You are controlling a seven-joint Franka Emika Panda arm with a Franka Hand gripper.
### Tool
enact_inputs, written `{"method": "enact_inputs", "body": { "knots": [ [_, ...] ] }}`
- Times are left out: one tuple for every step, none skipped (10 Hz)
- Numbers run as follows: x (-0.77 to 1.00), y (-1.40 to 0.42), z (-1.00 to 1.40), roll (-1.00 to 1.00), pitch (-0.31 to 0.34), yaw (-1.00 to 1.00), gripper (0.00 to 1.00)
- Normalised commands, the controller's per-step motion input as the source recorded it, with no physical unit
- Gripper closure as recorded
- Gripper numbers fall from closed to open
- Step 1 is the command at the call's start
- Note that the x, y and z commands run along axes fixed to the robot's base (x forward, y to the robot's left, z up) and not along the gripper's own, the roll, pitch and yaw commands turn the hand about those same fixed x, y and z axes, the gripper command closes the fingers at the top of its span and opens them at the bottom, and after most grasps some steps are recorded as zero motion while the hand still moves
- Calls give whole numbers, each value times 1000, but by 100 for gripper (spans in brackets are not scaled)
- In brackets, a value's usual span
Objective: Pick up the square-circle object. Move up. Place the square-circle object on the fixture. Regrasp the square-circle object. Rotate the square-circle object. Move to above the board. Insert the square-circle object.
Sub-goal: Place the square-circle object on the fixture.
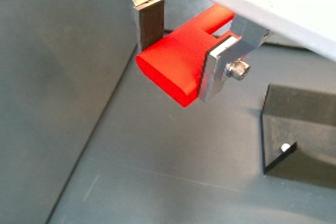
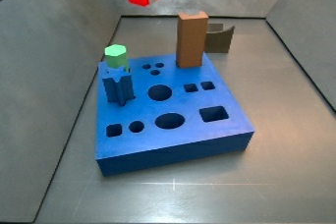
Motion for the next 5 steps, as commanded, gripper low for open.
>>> {"method": "enact_inputs", "body": {
  "knots": [
    [-19, -3, 687, -144, 25, -19, 100],
    [-12, -2, 547, -153, 33, -25, 100],
    [-7, -3, 409, -163, 40, -26, 100],
    [-2, 0, 224, -163, 45, -30, 100],
    [1000, 102, 62, -70, 40, 1000, 100]
  ]
}}
